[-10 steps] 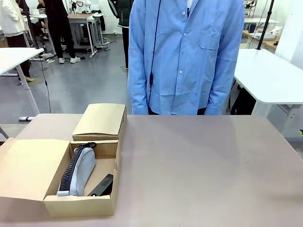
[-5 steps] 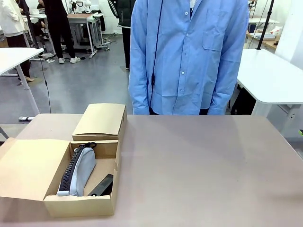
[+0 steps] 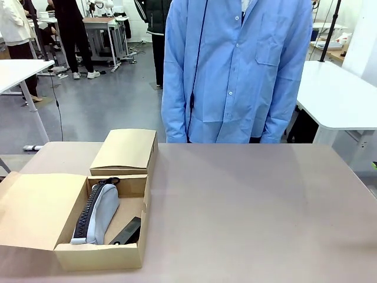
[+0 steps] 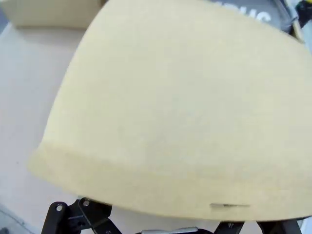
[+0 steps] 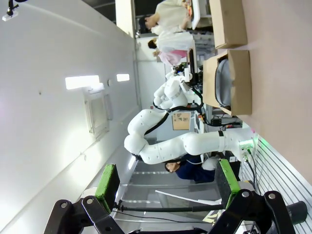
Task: Place items inside the box.
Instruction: Close the lid of the Mailer Box closest to the robot.
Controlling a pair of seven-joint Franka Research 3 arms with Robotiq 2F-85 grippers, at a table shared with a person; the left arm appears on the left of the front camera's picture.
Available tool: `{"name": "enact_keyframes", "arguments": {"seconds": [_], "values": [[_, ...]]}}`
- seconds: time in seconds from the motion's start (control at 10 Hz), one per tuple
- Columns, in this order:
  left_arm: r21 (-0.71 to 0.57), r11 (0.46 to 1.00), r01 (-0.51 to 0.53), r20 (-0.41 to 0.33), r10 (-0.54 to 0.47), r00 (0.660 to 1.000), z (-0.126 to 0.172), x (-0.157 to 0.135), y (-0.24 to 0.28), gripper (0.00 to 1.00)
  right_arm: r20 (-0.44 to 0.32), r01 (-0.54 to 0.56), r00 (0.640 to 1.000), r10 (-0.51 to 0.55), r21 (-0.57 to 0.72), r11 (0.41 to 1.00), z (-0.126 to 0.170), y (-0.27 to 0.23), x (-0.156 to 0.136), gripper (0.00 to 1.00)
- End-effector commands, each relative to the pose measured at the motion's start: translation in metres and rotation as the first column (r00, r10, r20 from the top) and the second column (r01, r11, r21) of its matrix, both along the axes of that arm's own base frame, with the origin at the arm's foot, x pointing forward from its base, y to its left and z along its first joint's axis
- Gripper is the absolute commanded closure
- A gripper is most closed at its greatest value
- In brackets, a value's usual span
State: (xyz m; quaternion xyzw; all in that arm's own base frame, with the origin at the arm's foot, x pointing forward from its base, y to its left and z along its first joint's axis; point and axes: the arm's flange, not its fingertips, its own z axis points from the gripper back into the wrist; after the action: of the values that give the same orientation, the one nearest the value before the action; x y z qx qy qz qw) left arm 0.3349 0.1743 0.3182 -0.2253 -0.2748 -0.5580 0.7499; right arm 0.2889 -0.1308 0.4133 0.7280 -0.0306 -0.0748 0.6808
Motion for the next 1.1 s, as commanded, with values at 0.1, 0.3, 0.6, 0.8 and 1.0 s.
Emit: {"name": "enact_keyframes", "arguments": {"seconds": [0.1, 0.3, 0.6, 0.8, 1.0], "values": [[-0.197, 0.979, 0.055, -0.058, -0.068, 0.996, 0.025, -0.014, 0.0, 0.0, -0.021, 0.004, 1.0, -0.004, 0.016, 1.0, 0.006, 0.002, -0.002, 0.0], [-0.326, 0.941, 0.086, -0.053, -0.109, 0.993, 0.043, -0.027, -0.006, 0.0, -0.021, 0.004, 1.0, -0.004, 0.016, 1.0, 0.006, 0.002, -0.002, 0.0], [-0.382, 0.92, 0.085, 0.016, -0.086, 0.996, 0.066, -0.041, -0.034, 0.0, -0.021, 0.004, 1.0, -0.004, 0.016, 1.0, 0.006, 0.002, -0.002, 0.0], [-0.429, 0.896, 0.112, 0.042, -0.104, 0.994, 0.079, -0.048, -0.066, 0.0, -0.021, 0.004, 1.0, -0.004, 0.016, 1.0, 0.006, 0.002, -0.002, 0.0], [-0.507, 0.852, 0.127, 0.037, -0.125, 0.991, 0.09, -0.057, -0.106, 0.0, -0.021, 0.004, 1.0, -0.004, 0.016, 1.0, 0.006, 0.002, -0.002, 0.0]]}}
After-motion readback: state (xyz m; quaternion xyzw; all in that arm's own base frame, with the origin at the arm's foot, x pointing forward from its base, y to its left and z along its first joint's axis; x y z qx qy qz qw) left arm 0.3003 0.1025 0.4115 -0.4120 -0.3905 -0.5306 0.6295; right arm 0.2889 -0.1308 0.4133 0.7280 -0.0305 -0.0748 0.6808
